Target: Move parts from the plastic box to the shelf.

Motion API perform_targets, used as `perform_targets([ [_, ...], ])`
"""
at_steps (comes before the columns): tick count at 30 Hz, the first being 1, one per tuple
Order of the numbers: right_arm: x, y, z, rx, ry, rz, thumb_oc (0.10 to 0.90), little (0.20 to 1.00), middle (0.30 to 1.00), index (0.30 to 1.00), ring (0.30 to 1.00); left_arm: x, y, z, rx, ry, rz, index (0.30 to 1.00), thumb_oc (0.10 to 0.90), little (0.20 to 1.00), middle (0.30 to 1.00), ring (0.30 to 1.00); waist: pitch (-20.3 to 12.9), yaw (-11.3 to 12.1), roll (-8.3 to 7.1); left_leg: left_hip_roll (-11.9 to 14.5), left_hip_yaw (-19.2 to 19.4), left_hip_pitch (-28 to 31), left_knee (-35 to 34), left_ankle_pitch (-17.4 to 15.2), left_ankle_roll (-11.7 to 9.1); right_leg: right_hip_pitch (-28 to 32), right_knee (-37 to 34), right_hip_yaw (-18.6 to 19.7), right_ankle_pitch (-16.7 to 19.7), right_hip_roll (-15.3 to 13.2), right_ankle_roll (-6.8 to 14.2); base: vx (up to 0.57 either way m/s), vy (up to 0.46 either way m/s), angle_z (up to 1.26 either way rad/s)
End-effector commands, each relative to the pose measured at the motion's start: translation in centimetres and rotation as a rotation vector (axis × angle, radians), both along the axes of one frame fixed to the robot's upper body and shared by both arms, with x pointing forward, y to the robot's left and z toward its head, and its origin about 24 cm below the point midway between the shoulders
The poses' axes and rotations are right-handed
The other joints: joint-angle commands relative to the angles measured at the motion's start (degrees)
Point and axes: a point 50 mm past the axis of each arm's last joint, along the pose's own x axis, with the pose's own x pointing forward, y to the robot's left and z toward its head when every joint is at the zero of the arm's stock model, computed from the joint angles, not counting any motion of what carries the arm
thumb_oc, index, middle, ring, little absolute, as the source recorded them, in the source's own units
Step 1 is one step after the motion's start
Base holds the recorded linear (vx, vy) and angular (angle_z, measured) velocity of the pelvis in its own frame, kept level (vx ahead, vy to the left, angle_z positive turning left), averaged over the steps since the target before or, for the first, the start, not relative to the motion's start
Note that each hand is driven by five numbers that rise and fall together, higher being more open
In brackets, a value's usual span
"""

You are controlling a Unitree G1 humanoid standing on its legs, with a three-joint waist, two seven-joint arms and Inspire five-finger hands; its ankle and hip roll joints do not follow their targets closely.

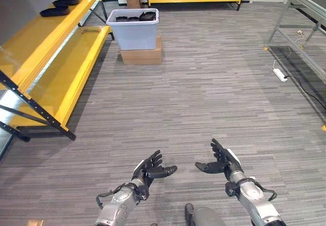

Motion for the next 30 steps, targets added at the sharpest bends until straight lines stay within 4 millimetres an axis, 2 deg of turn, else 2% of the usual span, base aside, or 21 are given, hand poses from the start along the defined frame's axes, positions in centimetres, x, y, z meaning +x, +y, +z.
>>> perform_targets([
  [1,1.6,1.5,2.9,0.031,-0.170,0.074,0.900,1.000,1.000,1.000,1.000,1.9,0.3,2.4,-0.016,-0.145,0.002,1.000,0.900,1.000,1.000,1.000,-1.65,-0.37,0.58,-3.89,0.21,7.77,-5.69,-3.90,4.64,-8.87,-6.95,-0.54,12.28,-1.61,4.93,0.00,0.000,0.00],
  [13,1.0,1.5,2.5,0.039,-0.154,0.064,0.900,1.000,1.000,1.000,1.000,1.2,0.3,1.8,-0.031,-0.123,-0.003,1.000,0.900,1.000,1.000,1.000,-1.41,-0.87,1.03,-4.17,0.15,7.97,-5.66,-4.60,4.86,-10.26,-5.29,-0.77,11.60,-1.49,4.63,0.03,-0.003,0.08],
  [16,0.7,1.5,2.3,0.048,-0.146,0.072,0.900,1.000,1.000,1.000,1.000,0.8,-0.3,1.3,-0.157,-0.073,0.021,1.000,0.900,1.000,1.000,1.000,-1.61,-1.23,1.19,-4.42,0.32,8.36,-4.69,-5.55,4.93,-10.62,-4.36,-0.75,11.21,-1.55,4.42,0.11,-0.088,-0.03],
  [24,0.7,1.6,2.1,0.057,-0.143,0.073,0.900,1.000,1.000,1.000,1.000,0.9,-0.1,1.6,-0.102,-0.101,0.040,1.000,0.900,1.000,1.000,1.000,-3.40,-1.67,1.57,-3.94,0.92,9.51,-2.00,-6.76,3.97,-8.68,-4.18,-1.16,8.91,-1.17,2.69,0.13,-0.135,-0.02],
  [26,0.8,1.8,2.1,0.067,-0.139,0.086,0.900,1.000,1.000,1.000,1.000,1.1,0.0,1.6,-0.089,-0.105,0.062,1.000,0.900,1.000,1.000,1.000,-4.37,-1.81,2.29,-3.09,0.68,9.81,0.67,-4.25,2.59,-7.54,-4.66,-1.54,7.52,-0.24,1.41,0.13,-0.149,0.00],
  [27,0.8,1.8,2.1,0.067,-0.139,0.086,0.900,1.000,1.000,1.000,1.000,1.1,0.0,1.6,-0.089,-0.105,0.062,1.000,0.900,1.000,1.000,1.000,-4.37,-1.81,2.29,-3.09,0.68,9.81,0.67,-4.25,2.59,-7.54,-4.66,-1.54,7.52,-0.24,1.41,0.13,-0.173,0.02],
  [28,0.8,2.0,2.0,0.111,-0.127,0.092,0.900,1.000,1.000,1.000,1.000,1.2,0.1,1.4,-0.099,-0.097,0.092,1.000,0.900,1.000,1.000,1.000,-4.93,-1.96,3.04,-2.07,0.65,9.22,5.17,0.01,0.75,-6.14,-5.43,-1.84,6.30,0.84,-0.05,0.11,-0.150,0.00],
  [29,0.9,2.1,2.0,0.123,-0.127,0.095,0.900,1.000,1.000,1.000,1.000,1.2,0.1,1.4,-0.110,-0.095,0.103,1.000,0.900,1.000,1.000,1.000,-5.21,-2.00,3.09,-1.96,0.64,8.79,6.38,1.29,0.29,-5.92,-5.80,-1.84,6.18,1.00,-0.40,0.19,-0.259,-0.03],
  [30,1.0,2.3,2.1,0.116,-0.138,0.122,0.900,1.000,1.000,1.000,1.000,1.4,0.0,1.5,-0.133,-0.107,0.114,1.000,0.900,1.000,1.000,1.000,-5.54,-2.21,3.22,-0.98,1.92,6.61,14.89,6.57,-1.75,-4.28,-6.85,-1.99,5.07,1.62,-1.93,0.17,-0.255,-0.09],
])
